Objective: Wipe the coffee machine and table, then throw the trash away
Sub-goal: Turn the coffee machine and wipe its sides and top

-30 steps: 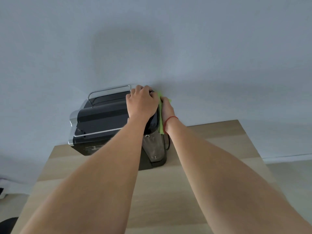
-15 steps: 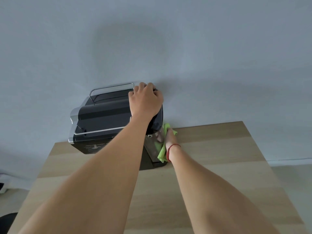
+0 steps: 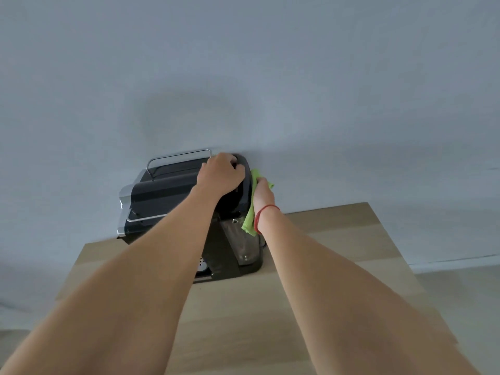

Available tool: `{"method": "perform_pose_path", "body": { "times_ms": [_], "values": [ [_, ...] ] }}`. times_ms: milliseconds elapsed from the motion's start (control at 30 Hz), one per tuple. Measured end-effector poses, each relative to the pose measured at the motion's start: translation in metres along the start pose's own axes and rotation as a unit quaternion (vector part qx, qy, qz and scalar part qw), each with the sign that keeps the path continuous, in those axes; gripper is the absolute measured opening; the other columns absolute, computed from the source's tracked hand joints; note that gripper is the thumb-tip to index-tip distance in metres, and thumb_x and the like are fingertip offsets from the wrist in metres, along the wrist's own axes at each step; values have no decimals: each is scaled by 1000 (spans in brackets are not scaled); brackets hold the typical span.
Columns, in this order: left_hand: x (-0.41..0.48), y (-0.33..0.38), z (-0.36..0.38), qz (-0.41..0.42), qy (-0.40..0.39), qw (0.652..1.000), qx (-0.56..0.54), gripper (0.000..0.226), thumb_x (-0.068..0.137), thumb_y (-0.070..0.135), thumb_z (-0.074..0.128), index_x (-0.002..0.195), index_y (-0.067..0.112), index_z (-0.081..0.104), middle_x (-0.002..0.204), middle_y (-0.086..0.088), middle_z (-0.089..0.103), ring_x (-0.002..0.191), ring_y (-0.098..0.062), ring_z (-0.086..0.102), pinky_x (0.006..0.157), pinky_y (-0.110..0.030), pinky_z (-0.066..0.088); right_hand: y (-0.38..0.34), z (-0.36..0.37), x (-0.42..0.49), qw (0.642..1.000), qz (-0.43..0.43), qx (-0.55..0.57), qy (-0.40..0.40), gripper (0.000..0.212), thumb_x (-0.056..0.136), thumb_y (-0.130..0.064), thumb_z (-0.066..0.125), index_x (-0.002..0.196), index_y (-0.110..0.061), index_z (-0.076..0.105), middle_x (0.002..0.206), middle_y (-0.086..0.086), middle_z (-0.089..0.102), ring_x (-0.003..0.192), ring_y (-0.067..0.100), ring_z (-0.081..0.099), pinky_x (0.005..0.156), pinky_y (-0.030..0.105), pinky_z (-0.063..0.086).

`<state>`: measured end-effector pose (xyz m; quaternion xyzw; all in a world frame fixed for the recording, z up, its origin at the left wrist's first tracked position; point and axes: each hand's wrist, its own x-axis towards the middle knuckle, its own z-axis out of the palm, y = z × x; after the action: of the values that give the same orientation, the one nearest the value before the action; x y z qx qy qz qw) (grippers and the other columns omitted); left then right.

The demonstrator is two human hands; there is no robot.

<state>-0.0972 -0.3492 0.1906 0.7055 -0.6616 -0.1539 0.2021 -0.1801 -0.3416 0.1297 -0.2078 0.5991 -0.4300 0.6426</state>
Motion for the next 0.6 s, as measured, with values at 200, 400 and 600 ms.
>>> {"method": "perform_pose_path", "body": {
  "times_ms": [200, 400, 600],
  "values": [
    [4, -23, 11, 48, -13, 990, 128, 49, 99, 44, 32, 145, 27, 37, 155, 2, 31, 144, -19, 25, 117, -44, 15, 63, -6, 29, 996, 69, 55, 27, 54, 85, -50, 37, 109, -8, 62, 97, 13, 65, 88, 30, 63, 81, 39, 52],
    [8, -23, 12, 16, -22, 996, 81, 48, 97, 45, 37, 144, 33, 40, 156, 7, 29, 146, -14, 20, 117, -40, 8, 87, -9, 18, 984, 132, 102, 65, 40, 96, -38, 34, 85, -6, 54, 72, 9, 53, 58, 26, 50, 49, 30, 36],
    [6, -22, 10, 9, -22, 997, 74, 48, 97, 46, 38, 143, 33, 42, 156, 7, 29, 146, -14, 21, 116, -40, 8, 71, 8, 19, 970, 105, 163, 144, 29, 82, -41, 38, 69, -17, 47, 68, 6, 51, 60, 25, 51, 65, 39, 53]
  ]
}}
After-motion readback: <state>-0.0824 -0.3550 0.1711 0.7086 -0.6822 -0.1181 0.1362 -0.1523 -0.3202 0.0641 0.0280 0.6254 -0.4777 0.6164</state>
